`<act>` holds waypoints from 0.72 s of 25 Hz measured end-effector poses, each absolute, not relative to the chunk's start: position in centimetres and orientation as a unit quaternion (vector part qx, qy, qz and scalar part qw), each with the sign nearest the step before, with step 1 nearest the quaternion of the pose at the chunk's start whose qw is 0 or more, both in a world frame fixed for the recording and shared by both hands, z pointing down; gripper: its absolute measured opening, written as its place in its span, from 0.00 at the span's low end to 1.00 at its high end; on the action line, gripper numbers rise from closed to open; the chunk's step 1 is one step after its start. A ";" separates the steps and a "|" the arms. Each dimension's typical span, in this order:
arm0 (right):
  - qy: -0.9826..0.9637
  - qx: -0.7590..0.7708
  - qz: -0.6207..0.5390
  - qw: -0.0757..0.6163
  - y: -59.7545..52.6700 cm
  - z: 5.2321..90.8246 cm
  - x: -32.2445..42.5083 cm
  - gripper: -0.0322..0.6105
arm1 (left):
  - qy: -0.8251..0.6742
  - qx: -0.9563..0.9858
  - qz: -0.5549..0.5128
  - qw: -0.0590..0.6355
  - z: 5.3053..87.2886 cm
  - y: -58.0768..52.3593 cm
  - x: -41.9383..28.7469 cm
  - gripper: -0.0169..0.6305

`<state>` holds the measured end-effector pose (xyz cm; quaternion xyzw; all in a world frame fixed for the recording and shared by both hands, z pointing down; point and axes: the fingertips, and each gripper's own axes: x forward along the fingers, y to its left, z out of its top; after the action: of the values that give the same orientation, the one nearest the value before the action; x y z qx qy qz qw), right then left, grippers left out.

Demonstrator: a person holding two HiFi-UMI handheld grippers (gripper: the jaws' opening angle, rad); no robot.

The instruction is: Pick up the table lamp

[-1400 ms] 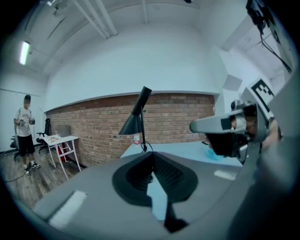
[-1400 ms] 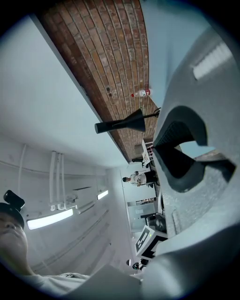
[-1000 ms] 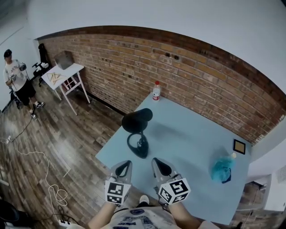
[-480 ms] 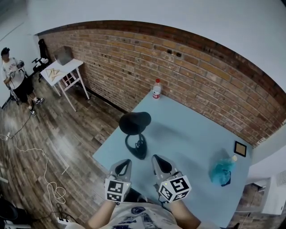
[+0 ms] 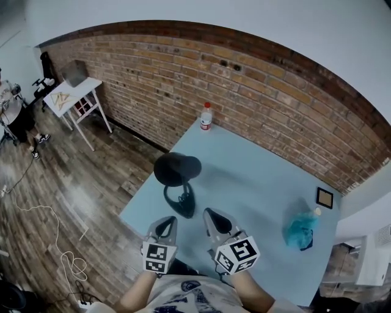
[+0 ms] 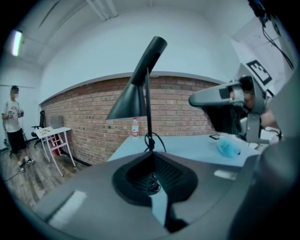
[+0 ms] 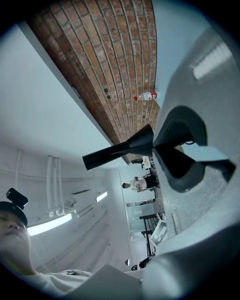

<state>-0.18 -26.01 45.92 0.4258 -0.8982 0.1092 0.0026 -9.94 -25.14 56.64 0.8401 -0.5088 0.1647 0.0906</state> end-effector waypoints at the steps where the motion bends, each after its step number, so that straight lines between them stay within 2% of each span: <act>1: -0.898 0.427 0.110 0.005 -26.3 46.1 -0.1 0.05 | -0.508 0.840 0.167 0.091 57.0 -25.4 -9.9 0.01; 13: -0.899 0.422 0.120 0.010 -29.6 47.6 -0.6 0.05 | -0.480 0.853 0.171 0.115 60.7 -27.9 -8.6 0.02; 18: -0.899 0.420 0.123 0.012 -30.2 47.8 -1.0 0.05 | -0.474 0.854 0.170 0.133 62.3 -28.9 -8.5 0.06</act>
<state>-1.05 -30.23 47.81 0.4203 -0.8990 0.1226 0.0119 -8.45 -28.92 62.26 0.8537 -0.4741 0.1697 0.1327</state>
